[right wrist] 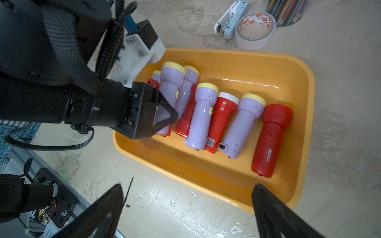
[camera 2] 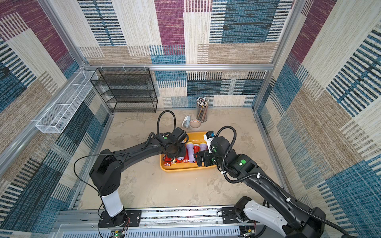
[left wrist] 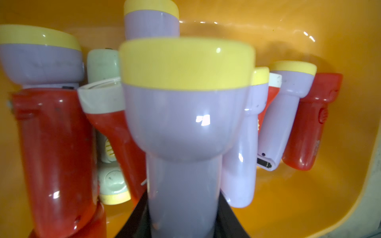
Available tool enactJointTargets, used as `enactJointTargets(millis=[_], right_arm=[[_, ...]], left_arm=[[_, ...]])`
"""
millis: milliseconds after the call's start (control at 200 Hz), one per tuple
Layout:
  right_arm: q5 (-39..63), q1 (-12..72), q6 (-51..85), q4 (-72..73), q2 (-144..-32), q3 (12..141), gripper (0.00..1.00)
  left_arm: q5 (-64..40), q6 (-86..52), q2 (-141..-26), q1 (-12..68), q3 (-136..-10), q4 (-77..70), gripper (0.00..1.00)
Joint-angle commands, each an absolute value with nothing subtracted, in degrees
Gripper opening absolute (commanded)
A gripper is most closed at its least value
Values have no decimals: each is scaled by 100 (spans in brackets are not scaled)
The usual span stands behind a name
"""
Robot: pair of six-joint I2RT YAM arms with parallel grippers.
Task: Put the flashlights into the storage boxes
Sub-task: Place the flashlight at the storage box.
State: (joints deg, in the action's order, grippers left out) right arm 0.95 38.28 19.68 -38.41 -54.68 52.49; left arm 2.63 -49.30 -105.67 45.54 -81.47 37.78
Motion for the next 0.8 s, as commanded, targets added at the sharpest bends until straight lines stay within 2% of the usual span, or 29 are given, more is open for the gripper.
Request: enactJointTargets(millis=[0,165,311,441,606,796], right_arm=[[77,3831,2023,-3845,-5406,5230,100],[53,3831,2038,-3891,-5291,5160,100],[18,3831,2047,-3937,-5185,5142,100],[0,3829,2041,-3946,-5146,5142,100],[10,3828,2040,-3929,-5148,5123,100],[9,3832,2050,-3902,-5128,5124,100]], left_arm=[[330,-5034,-10669,4556,-8162,3666,33],[300,-5032,-10833,4564,-8279,3653,32],[255,-5028,-10907,4570,-8340,3656,36],[281,-5039,-10892,4575,-8330,3680,44],[349,-5012,-10799,4596,-8330,3748,59],[401,-4947,-10619,4638,-8353,3860,61]])
